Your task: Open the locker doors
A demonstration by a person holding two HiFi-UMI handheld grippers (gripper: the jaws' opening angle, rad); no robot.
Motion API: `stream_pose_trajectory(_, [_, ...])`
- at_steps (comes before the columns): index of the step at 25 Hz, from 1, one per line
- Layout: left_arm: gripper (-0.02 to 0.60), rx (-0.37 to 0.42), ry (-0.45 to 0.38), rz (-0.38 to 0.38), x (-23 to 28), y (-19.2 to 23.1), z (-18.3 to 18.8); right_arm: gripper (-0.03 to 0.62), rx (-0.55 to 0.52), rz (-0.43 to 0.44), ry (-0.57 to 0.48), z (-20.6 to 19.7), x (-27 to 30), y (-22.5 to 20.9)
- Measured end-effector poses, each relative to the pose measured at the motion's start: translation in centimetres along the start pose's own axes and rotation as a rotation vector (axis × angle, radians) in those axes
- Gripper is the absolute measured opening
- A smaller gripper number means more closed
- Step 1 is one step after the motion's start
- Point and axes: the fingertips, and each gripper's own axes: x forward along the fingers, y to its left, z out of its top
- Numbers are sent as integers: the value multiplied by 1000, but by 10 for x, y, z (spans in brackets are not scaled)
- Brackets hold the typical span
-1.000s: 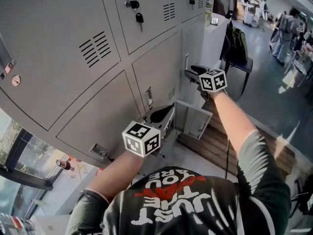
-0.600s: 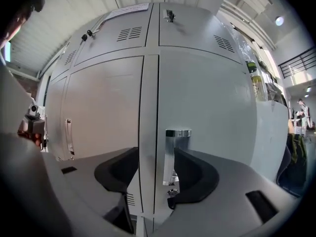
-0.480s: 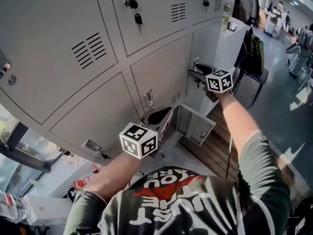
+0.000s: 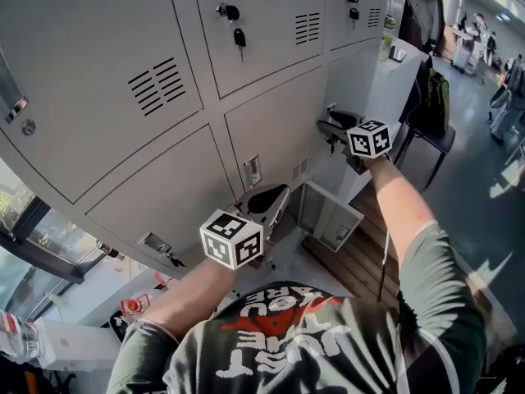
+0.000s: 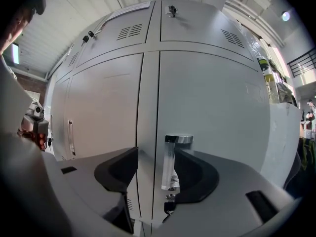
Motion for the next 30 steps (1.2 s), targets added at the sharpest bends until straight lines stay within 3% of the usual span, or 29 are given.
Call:
stream_pose_trajectory(9, [0,-12,0,16,-4,4,-2,227,33,65,-19,1,5,1])
stream_pose_trajectory(15, [0,-15,-3,12,0,2,-2,229,26,65,-35,-1,-3,1])
stream_pose_trajectory(24, [0,-24,4,-17,11,-7,-5,224,7,-24,-77,-8,-34,-4])
stream_pose_trajectory(30, [0,-25,12,-40,20,-13,-7,166,-19,-134,-87,-14,-52,-15])
